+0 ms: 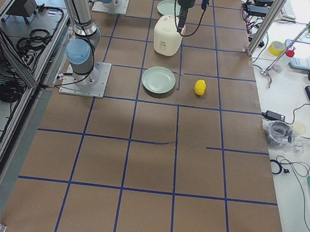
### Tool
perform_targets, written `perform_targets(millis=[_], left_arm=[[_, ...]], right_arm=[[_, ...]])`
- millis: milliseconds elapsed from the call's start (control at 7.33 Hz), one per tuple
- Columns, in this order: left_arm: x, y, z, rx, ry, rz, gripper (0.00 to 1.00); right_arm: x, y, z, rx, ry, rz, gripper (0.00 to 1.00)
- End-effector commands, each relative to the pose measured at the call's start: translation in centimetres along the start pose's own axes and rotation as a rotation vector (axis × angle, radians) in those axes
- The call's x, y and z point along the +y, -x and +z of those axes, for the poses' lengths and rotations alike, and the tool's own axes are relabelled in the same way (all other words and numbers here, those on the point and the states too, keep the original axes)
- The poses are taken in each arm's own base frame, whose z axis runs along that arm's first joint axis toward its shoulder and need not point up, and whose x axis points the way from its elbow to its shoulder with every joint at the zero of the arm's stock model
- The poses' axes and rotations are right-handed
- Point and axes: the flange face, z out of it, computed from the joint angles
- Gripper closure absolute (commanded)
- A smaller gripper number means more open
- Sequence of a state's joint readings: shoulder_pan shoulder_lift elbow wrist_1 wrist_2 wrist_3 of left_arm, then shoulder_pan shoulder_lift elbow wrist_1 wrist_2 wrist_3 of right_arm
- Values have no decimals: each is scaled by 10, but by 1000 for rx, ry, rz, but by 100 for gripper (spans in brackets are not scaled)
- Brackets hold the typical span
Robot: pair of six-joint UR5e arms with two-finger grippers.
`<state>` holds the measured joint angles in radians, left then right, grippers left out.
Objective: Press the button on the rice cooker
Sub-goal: 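Move the right gripper from rest toward the rice cooker's green button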
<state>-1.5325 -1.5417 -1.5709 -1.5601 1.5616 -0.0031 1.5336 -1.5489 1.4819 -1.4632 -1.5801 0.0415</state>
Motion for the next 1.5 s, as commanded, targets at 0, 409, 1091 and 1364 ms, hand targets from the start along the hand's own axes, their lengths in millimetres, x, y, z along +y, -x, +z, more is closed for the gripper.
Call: perform_targets(millis=[0, 409, 1091, 1364], left_arm=[[0, 0, 0, 0, 0, 0, 0], [0, 0, 1, 0, 1, 0, 0], [0, 0, 1, 0, 1, 0, 0], [0, 0, 0, 0, 0, 0, 0]], right_arm=[[0, 0, 1, -1, 2, 0, 0], [1, 1, 1, 3, 4, -2, 0], [-1, 5, 7, -4, 6, 4, 0], [-2, 8, 10, -28, 13, 9, 28]])
